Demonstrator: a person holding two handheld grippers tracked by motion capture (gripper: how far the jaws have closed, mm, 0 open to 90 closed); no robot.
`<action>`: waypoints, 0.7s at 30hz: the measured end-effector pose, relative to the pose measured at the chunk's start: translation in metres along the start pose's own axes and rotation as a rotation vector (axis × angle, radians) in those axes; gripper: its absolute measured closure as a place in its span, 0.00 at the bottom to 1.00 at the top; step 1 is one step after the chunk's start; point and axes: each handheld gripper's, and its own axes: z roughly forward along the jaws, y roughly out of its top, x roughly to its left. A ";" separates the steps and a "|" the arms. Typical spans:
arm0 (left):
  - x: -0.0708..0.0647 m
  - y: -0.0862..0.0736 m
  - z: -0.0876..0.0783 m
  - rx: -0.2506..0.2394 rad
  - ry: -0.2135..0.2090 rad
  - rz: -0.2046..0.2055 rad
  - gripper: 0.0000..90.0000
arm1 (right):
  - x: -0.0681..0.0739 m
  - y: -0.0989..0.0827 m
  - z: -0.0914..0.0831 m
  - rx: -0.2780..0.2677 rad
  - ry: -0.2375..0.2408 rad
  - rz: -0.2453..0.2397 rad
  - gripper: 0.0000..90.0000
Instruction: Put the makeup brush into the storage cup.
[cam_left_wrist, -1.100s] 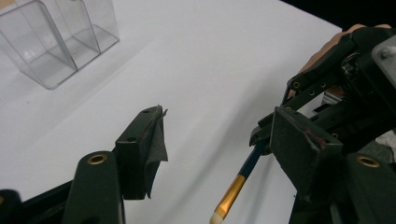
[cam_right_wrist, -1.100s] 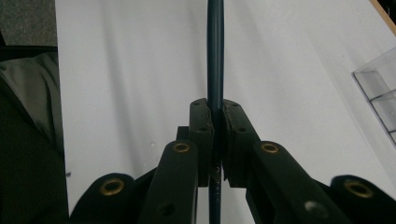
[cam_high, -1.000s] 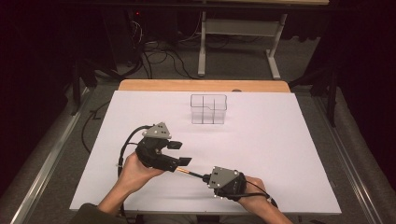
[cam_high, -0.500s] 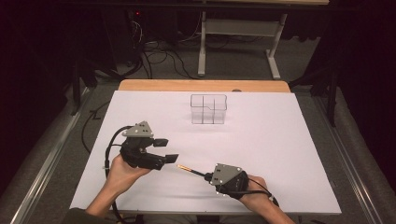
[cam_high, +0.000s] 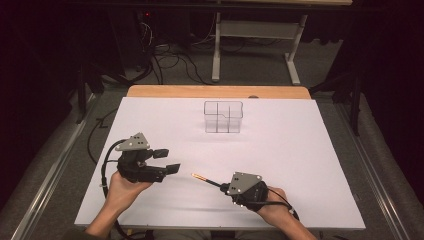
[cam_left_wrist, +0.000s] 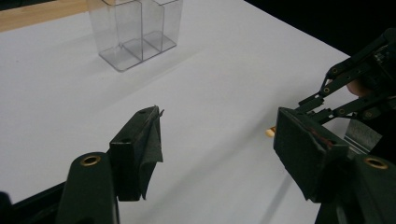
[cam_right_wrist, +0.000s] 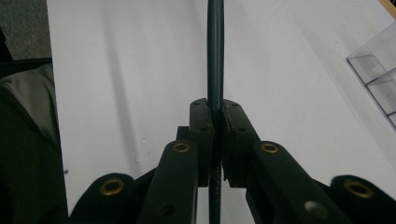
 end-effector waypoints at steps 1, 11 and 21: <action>0.001 -0.003 -0.001 -0.007 0.012 -0.005 0.36 | 0.000 0.000 -0.001 -0.006 0.001 0.012 0.95; 0.013 -0.017 -0.007 -0.035 0.057 -0.060 0.39 | -0.003 -0.001 -0.003 -0.009 0.004 0.019 0.96; 0.022 -0.030 -0.007 -0.073 0.086 -0.097 0.39 | -0.005 -0.001 -0.006 -0.013 0.002 0.046 0.95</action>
